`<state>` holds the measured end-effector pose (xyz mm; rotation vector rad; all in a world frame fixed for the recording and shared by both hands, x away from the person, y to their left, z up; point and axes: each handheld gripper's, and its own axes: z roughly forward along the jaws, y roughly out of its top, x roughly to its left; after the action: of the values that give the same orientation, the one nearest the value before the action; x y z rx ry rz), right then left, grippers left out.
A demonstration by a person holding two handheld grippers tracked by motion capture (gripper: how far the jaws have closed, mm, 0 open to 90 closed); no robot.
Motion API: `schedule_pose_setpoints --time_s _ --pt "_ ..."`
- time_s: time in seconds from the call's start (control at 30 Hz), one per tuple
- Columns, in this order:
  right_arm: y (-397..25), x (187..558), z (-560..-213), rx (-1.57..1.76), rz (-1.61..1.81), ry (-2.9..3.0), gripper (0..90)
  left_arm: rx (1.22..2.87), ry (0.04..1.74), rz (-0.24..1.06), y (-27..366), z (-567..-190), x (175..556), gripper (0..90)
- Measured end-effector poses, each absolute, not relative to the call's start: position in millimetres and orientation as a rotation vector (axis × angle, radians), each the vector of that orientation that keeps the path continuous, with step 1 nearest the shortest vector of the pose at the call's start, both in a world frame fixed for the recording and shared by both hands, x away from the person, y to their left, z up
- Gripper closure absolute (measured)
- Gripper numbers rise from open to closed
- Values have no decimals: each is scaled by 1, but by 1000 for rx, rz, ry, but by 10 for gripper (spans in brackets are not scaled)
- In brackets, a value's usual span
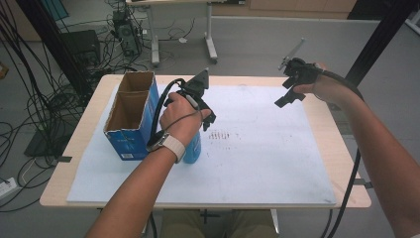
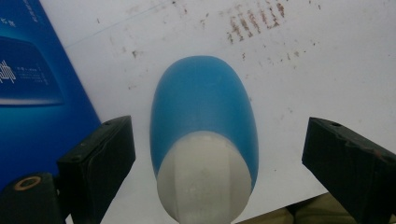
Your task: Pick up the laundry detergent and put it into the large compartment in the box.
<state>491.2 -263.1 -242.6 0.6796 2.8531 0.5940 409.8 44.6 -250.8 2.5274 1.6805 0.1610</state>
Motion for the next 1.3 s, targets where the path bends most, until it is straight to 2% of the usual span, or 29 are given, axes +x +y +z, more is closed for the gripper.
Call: schedule_pose_setpoints --time_s 1.3 --pt "-263 490 -243 678 593 2854 94 2522 1669 161 44 -251 409 99"
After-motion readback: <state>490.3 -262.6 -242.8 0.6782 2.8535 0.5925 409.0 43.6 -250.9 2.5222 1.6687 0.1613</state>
